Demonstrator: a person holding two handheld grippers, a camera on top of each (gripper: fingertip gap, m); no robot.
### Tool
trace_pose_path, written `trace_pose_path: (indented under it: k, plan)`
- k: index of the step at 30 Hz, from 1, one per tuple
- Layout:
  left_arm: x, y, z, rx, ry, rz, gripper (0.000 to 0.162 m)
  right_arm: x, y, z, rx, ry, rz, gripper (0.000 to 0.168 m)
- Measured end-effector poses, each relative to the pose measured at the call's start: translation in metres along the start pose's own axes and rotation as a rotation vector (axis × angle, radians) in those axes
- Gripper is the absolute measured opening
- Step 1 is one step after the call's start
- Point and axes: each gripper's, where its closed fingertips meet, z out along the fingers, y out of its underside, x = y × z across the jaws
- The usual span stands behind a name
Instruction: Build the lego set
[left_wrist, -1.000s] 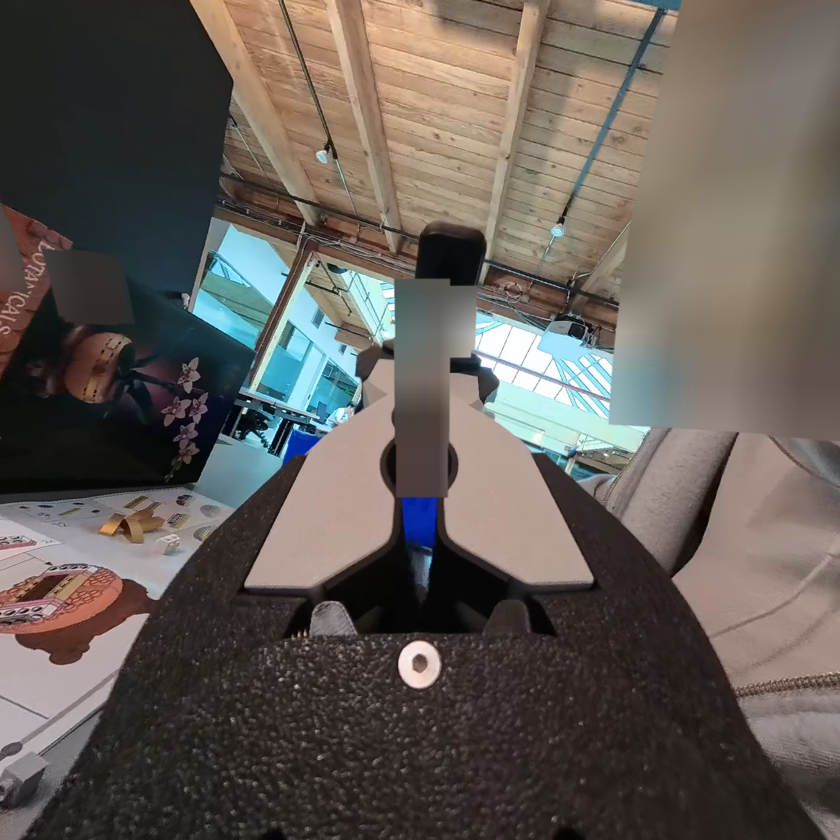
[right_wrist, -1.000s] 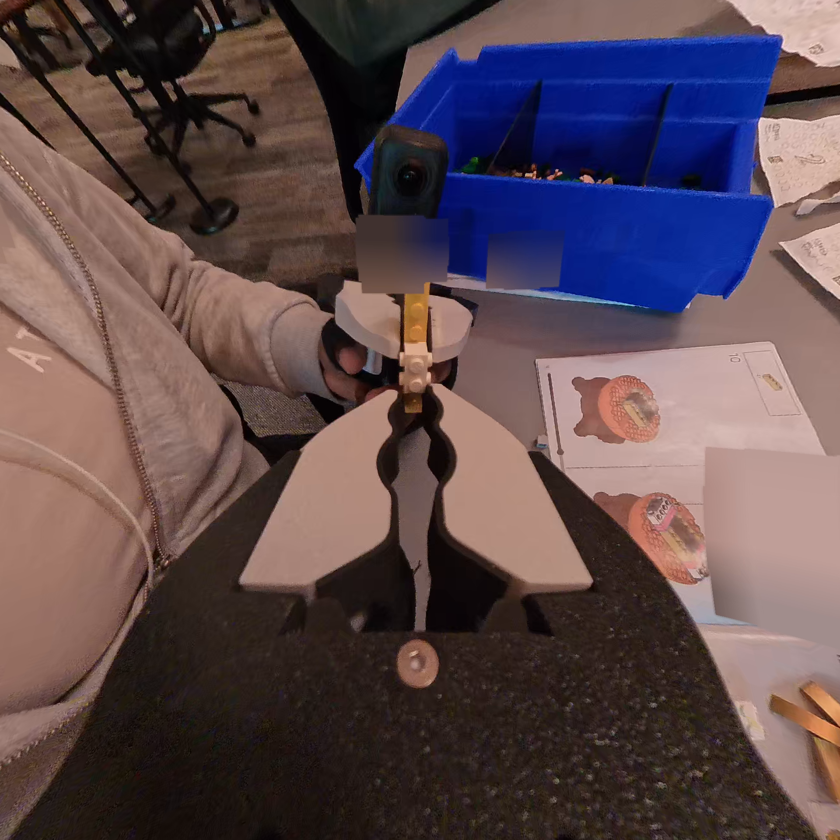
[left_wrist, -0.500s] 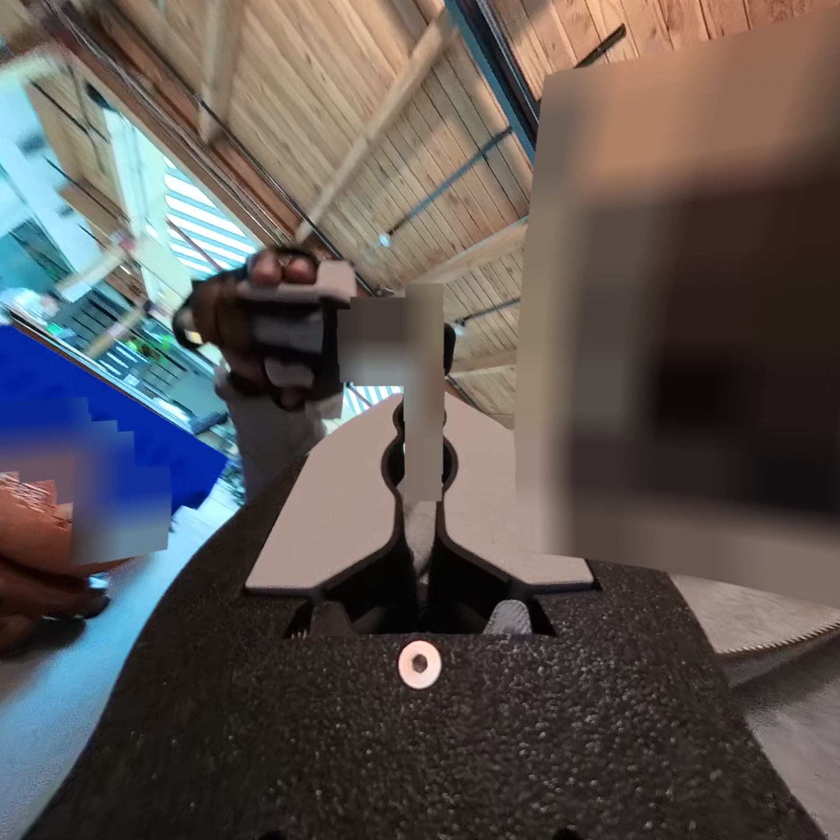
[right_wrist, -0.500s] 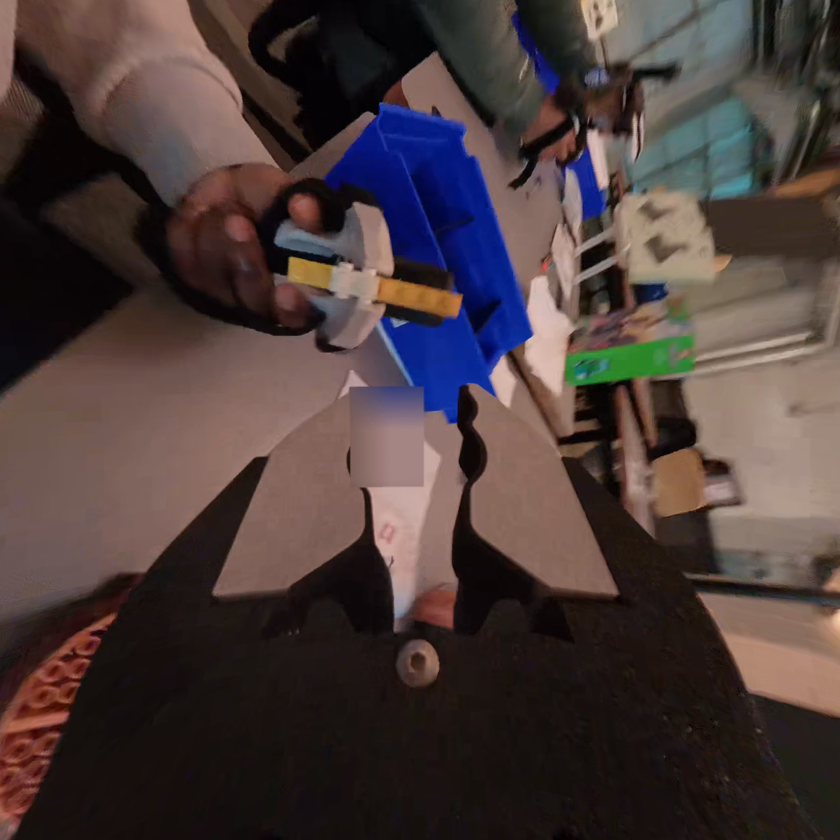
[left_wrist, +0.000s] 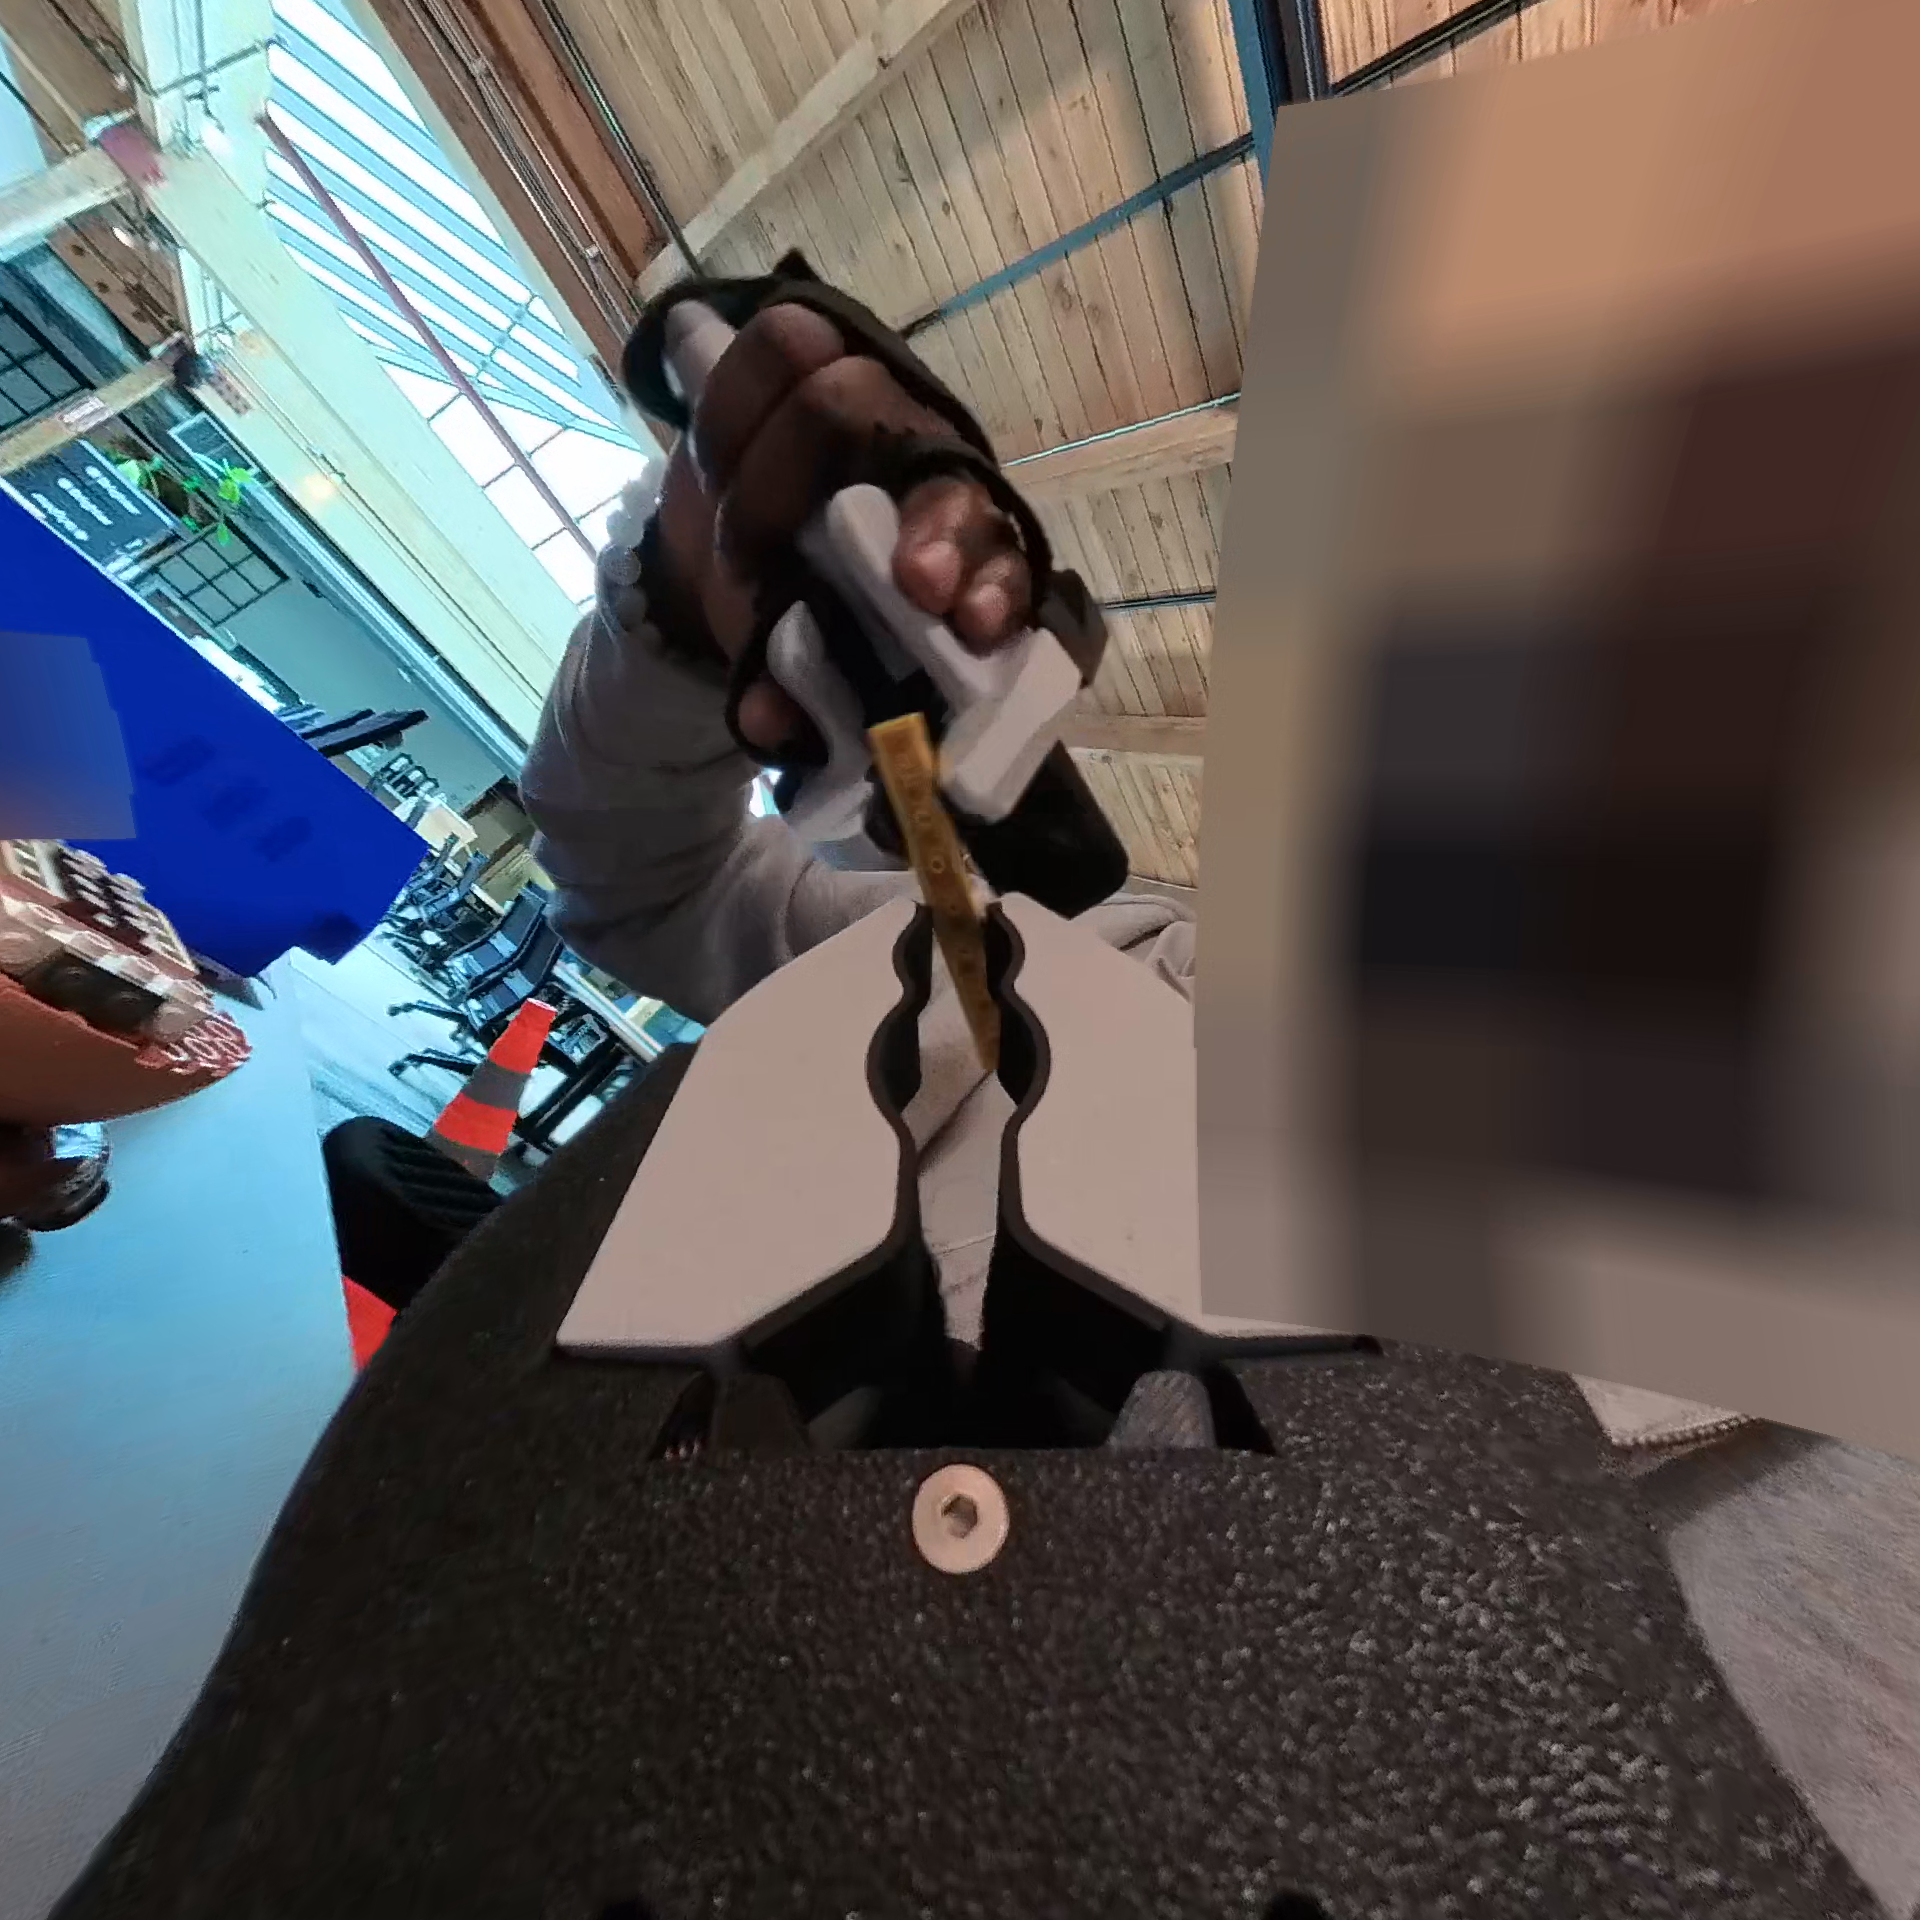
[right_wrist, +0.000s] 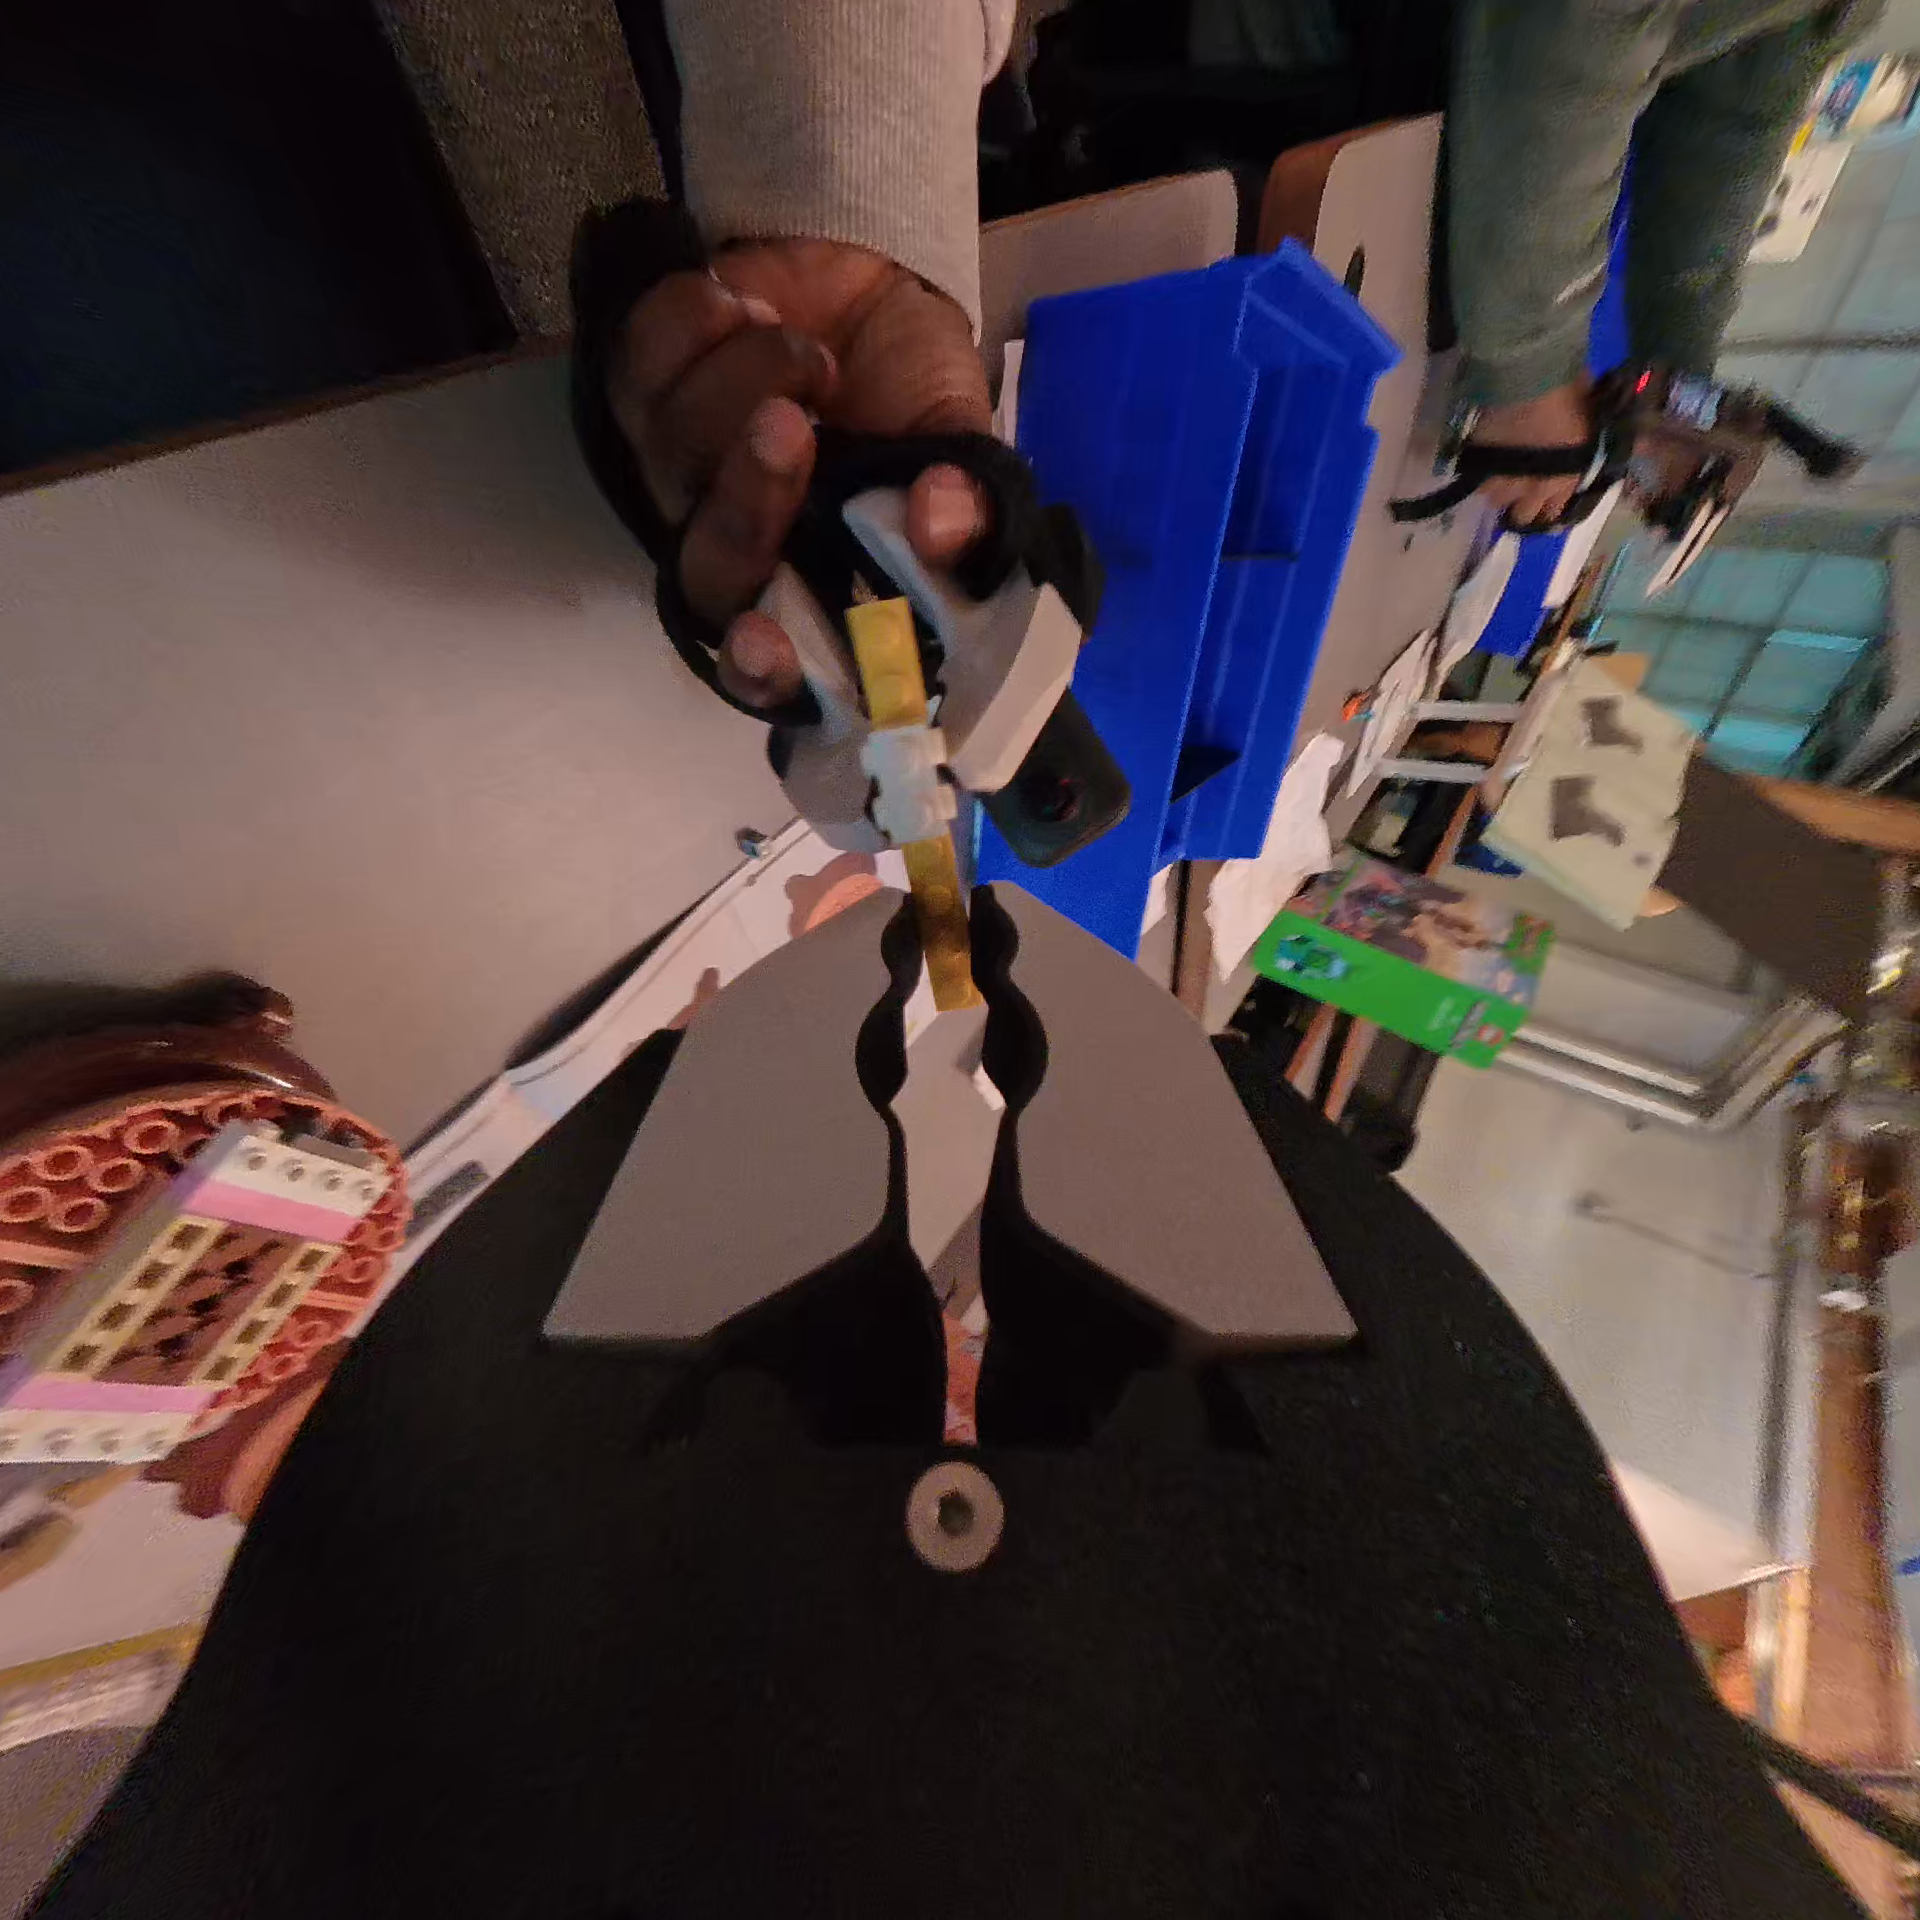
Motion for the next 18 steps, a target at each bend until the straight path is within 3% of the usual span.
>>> trace_pose_path:
  k: [2,4,7,9,11,13,18]
  plan:
    - [-0.001,-0.003,-0.005,-0.013,-0.035,0.079,0.014,-0.006,0.011,0.0,-0.043,-0.03,0.096,0.008]
    - [-0.008,-0.008,-0.015,-0.06,-0.165,0.249,0.029,-0.024,0.031,0.002,-0.125,-0.144,0.321,0.008]
    - [-0.021,-0.022,-0.037,-0.159,-0.5,0.647,0.054,-0.056,0.047,0.005,-0.15,-0.32,0.726,0.007]
    - [-0.029,-0.026,-0.048,-0.29,-0.712,0.94,0.059,-0.069,0.045,0.005,-0.126,-0.435,0.999,0.007]
    - [-0.033,-0.026,-0.047,-0.369,-0.819,1.142,0.057,-0.068,0.035,0.006,-0.042,-0.508,1.174,0.008]
    - [-0.037,-0.022,-0.038,-0.386,-0.835,1.203,0.051,-0.067,0.03,0.008,-0.014,-0.537,1.213,0.008]
    - [-0.047,-0.009,-0.031,-0.419,-0.797,1.153,0.033,-0.073,0.017,0.014,-0.054,-0.594,1.117,0.008]
